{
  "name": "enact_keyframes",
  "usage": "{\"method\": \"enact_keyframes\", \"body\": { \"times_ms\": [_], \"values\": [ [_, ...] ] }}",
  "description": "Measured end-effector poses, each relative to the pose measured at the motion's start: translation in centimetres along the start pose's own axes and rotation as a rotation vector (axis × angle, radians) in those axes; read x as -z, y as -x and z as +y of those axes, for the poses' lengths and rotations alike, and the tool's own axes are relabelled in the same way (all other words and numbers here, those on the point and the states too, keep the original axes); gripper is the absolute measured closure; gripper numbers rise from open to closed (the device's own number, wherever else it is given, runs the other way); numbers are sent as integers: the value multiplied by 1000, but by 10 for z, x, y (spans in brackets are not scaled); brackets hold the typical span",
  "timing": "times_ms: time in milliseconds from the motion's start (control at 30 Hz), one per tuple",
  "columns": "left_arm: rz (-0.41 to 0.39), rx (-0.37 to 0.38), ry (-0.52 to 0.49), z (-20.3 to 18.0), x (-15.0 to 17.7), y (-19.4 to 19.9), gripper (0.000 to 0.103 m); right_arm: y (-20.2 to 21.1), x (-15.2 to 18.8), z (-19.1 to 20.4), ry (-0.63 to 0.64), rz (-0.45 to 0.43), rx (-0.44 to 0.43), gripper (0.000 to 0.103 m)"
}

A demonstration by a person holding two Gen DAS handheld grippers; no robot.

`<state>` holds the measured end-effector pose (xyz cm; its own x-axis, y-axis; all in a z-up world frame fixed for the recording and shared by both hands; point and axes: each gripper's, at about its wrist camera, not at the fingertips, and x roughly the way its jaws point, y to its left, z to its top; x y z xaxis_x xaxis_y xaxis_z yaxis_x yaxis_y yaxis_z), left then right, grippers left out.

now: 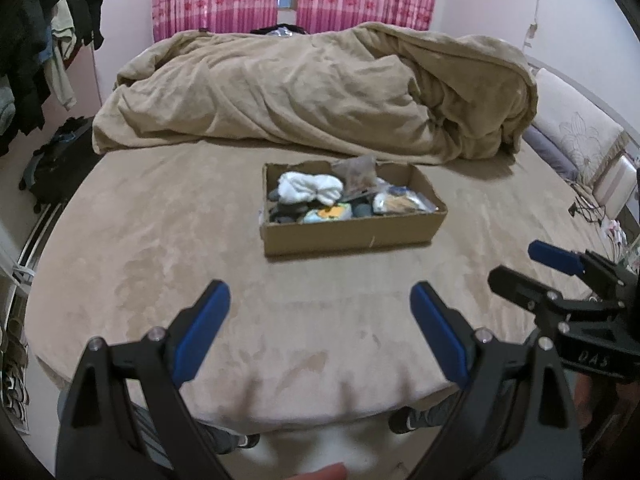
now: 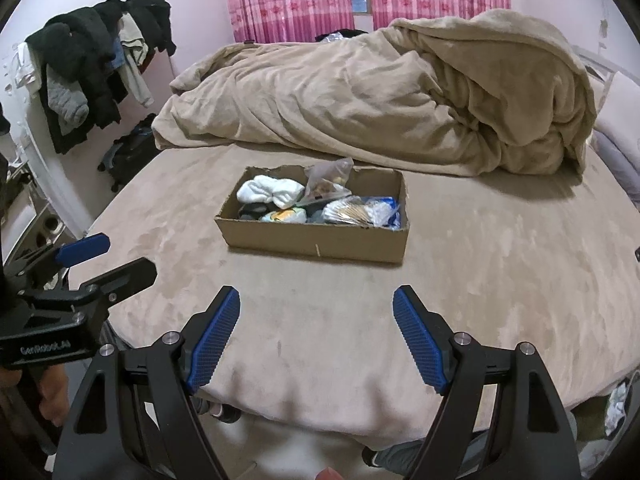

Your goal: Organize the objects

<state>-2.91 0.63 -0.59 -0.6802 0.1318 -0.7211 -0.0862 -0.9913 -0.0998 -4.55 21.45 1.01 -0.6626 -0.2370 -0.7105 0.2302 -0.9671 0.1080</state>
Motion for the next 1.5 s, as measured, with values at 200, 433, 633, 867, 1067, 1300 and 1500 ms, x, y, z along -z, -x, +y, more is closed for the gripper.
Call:
{"method": "enact_keyframes", "body": {
  "times_ms": [200,433,633,867,1067,1300,1500],
  "values": [
    [4,16,18,0,2,-1,10,-5,3,-7,-16,11,13,21],
    [6,18,15,-1,2,-2,10,-5,5,-10,-22,2,18,21],
    [4,14,16,-1,3,-1,10,-5,5,-11,-23,8,16,21],
    [4,27,29,1,4,-1,10,-7,6,-12,-27,12,13,21],
    [4,28,30,2,4,-1,10,-8,6,-13,-31,15,8,21],
    [5,31,27,-3,2,0,10,-7,7,-14,-34,16,9,21],
    [2,34,32,-5,2,0,10,-8,7,-14,-37,16,7,21]
  ]
}}
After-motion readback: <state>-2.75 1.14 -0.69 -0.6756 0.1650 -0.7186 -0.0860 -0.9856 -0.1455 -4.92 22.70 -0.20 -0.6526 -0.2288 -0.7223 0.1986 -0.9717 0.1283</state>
